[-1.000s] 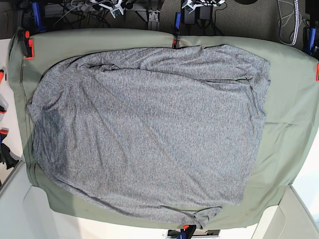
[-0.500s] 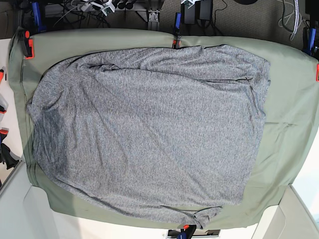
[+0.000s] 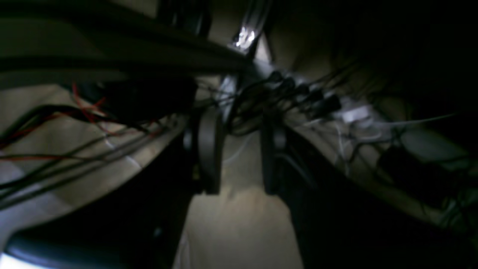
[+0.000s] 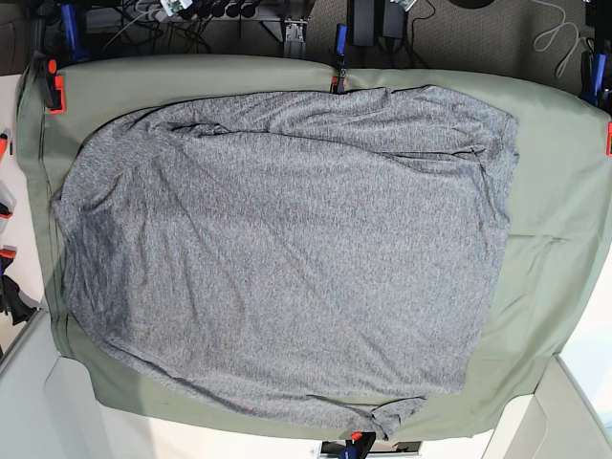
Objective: Fold the T-shirt properly
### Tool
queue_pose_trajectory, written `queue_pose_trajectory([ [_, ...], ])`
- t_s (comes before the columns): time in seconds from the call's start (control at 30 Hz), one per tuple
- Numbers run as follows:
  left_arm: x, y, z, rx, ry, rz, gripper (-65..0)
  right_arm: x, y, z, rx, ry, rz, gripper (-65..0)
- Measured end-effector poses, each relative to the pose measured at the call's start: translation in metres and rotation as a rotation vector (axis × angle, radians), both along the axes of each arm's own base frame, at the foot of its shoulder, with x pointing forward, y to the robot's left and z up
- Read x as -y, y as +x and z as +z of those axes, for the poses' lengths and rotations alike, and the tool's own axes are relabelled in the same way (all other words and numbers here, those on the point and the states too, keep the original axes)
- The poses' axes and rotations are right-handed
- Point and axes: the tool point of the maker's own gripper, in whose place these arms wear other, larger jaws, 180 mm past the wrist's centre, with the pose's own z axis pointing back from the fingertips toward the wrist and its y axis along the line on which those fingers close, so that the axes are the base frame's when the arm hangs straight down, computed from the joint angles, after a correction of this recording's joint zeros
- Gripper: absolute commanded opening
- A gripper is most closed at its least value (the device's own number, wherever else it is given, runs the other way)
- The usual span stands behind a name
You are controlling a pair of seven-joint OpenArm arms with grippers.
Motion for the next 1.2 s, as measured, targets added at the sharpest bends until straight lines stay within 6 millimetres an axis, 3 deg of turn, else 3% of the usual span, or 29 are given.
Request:
queue_pose_trajectory([
  [0.2,-0.013,0.022,0.043,0.139,0.013,-0.027,-50.2,-0.005,0.013,0.067,0.149,0.047,-0.017,-47.2],
  [0.4,-0.025,0.030,0.085,0.226,0.043,-0.022,-49.4,0.009,0.066,0.146,0.374,0.075,-0.119,-47.2],
  [0.57,-0.044,0.061,0.126,0.329,0.054,0.075,-31.5,0.029,0.108,0.185,0.465,0.083,-0.209,-44.9],
  [0.7,-0.062,0.079,0.151,0.314,0.088,0.148,-30.3,0.050,0.137,0.195,0.479,0.072,-0.301,-30.7],
  [0.77,-0.069,0.098,0.171,0.365,0.083,0.173,-30.3,0.063,0.149,0.196,0.488,0.033,-0.345,-27.6],
  [0.97,-0.101,0.133,0.215,0.487,0.085,0.211,-30.3,0.075,0.174,0.197,0.527,-0.003,-0.456,-27.6],
  [1.07,-0.114,0.144,0.225,0.523,0.097,0.223,-29.3,0.078,0.184,0.193,0.535,-0.019,-0.501,-27.6],
  [1.2,-0.116,0.158,0.231,0.560,0.088,0.224,-23.2,0.084,0.192,0.185,0.536,-0.032,-0.545,-27.6],
])
